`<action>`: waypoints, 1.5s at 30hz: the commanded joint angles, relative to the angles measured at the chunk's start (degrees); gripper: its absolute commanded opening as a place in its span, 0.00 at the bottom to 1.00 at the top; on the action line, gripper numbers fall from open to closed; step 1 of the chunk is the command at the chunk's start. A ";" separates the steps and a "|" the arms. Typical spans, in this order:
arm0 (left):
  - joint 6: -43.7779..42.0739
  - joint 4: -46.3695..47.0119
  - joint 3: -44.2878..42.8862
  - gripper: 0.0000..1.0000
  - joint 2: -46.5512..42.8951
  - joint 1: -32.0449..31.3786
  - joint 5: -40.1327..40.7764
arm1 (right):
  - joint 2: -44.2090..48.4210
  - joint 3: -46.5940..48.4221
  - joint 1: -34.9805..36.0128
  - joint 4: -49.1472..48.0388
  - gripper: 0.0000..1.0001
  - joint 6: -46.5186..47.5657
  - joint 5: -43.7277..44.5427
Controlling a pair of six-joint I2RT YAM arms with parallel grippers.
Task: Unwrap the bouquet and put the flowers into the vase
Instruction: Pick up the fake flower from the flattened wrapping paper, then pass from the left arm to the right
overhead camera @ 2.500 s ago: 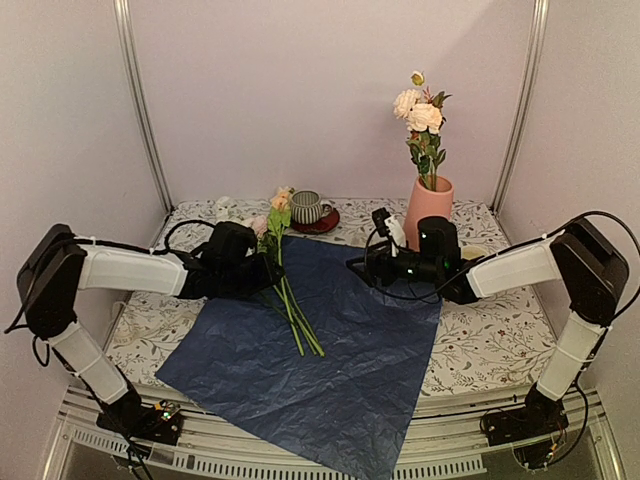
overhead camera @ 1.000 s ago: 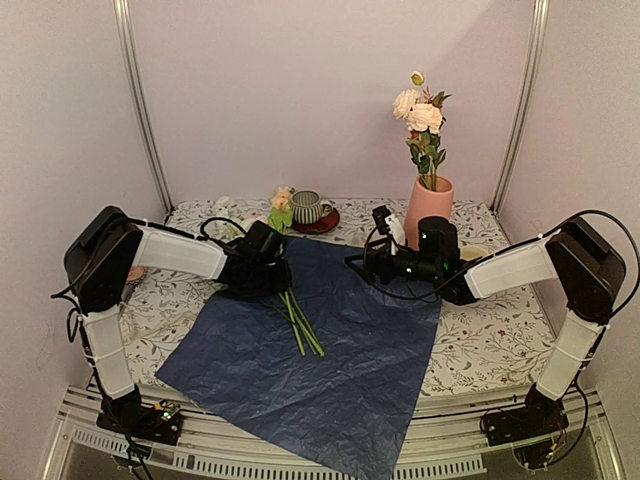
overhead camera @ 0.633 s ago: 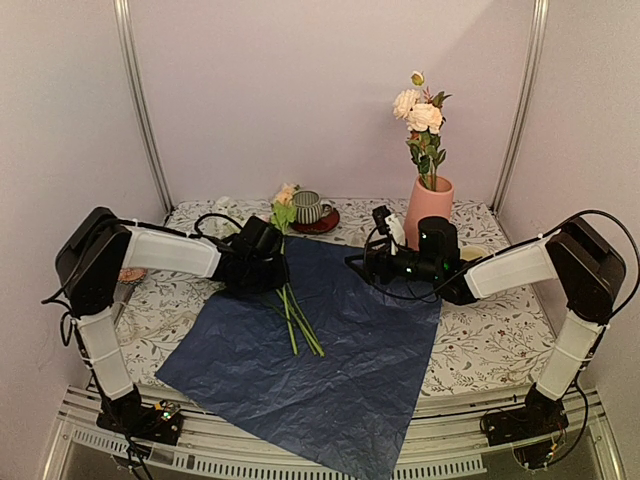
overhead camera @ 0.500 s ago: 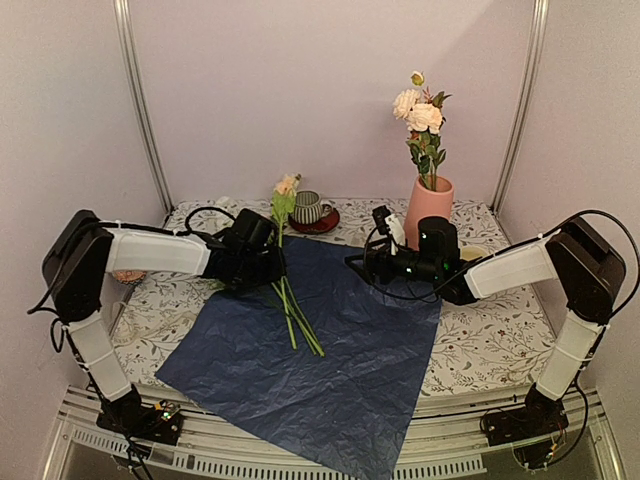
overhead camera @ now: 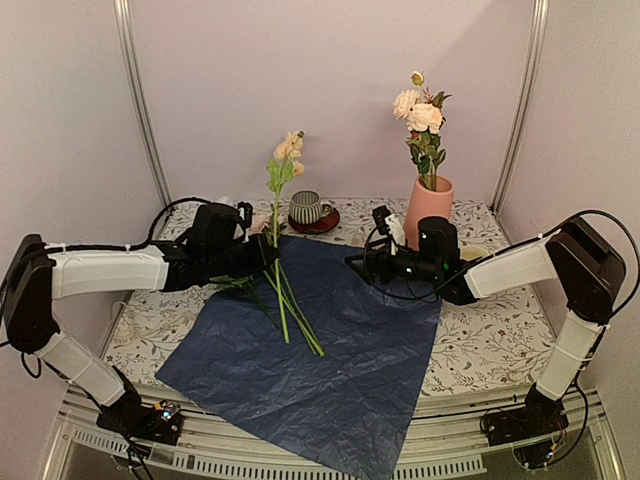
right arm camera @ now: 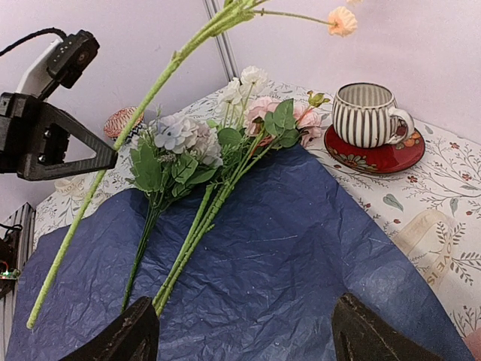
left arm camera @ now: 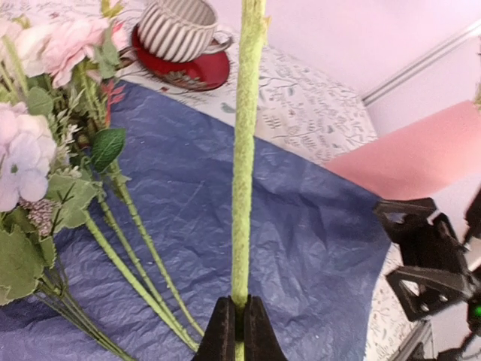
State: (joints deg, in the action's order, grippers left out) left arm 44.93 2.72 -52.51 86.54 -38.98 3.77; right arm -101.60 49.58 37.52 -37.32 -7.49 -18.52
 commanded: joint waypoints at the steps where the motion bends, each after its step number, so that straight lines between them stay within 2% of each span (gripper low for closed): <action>1: -2.38 8.40 3.11 0.00 -4.12 0.41 -4.27 | -0.79 0.54 0.44 0.23 0.81 0.27 0.42; 14: -9.39 21.77 10.79 0.00 -15.34 0.40 -11.38 | -0.48 0.45 0.41 0.23 0.81 0.20 0.43; 29: -14.44 29.15 13.93 0.00 -24.30 0.31 -20.91 | 0.27 0.38 0.41 0.27 0.81 0.12 0.48; 45: -15.58 34.99 17.88 0.00 -26.40 -0.20 -24.57 | 13.26 2.61 0.37 6.53 0.85 -0.84 -6.70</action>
State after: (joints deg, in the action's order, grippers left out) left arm 30.17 34.35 -35.05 60.40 -39.00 -19.14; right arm -92.95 50.15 37.52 -32.88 -7.64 -21.82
